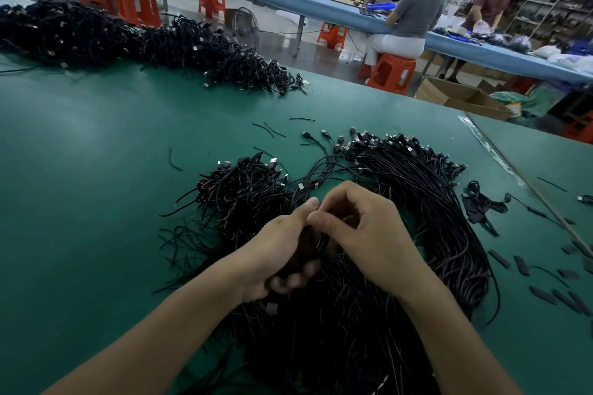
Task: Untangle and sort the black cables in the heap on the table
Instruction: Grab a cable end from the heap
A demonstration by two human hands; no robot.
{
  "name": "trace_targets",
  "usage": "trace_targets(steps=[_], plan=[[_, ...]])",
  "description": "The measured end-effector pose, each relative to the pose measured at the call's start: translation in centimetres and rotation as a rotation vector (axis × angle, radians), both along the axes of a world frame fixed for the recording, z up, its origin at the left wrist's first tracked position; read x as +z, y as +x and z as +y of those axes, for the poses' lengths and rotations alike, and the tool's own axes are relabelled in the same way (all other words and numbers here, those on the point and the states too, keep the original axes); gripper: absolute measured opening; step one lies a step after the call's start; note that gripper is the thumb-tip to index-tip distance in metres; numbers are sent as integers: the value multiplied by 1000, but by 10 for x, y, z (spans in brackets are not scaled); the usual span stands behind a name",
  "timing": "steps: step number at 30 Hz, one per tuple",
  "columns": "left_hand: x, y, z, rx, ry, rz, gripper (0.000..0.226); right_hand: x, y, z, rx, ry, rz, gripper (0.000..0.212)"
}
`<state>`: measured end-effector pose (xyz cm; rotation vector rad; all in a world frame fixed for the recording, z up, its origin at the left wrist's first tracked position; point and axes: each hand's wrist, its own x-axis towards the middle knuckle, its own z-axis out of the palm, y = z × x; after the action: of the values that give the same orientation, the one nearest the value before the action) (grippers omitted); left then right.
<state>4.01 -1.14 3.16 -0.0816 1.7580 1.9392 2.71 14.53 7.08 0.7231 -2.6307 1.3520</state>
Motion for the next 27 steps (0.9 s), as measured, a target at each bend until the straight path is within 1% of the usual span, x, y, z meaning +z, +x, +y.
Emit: trace_targets(steps=[1,3,4,5,8,9,11,14,17,19,21,24,27], plan=[[-4,-1,-2,45,-28,22,70,-3,-2,5,-45,35,-48,25],[-10,-5,-9,151,-16,52,66,-9,-5,15,-139,152,-156,50],[-11,-6,-12,195,-4,66,64,-13,-6,19,-165,220,-221,55],[-12,-7,-14,232,14,76,63,-18,-5,21,-169,314,-269,53],[-10,-9,-15,329,98,96,62,-34,-3,18,-92,673,-324,29],[-10,-10,-14,348,124,103,62,-37,-1,15,-82,755,-340,24],[-8,-11,-12,361,173,111,62,-40,0,9,-109,829,-360,20],[-6,-11,-12,348,229,139,62,-37,-2,2,-142,870,-367,19],[-7,-10,-12,322,223,197,61,-36,-2,-3,-146,877,-389,22],[-8,-9,-12,309,244,199,58,-35,-3,-2,-148,851,-407,17],[-9,-9,-13,313,272,175,58,-33,-6,2,-151,808,-386,9],[-11,-9,-12,322,253,132,67,-27,-7,11,-174,682,-353,1],[-10,-7,-11,279,218,167,75,-24,-6,15,-194,570,-322,10]])
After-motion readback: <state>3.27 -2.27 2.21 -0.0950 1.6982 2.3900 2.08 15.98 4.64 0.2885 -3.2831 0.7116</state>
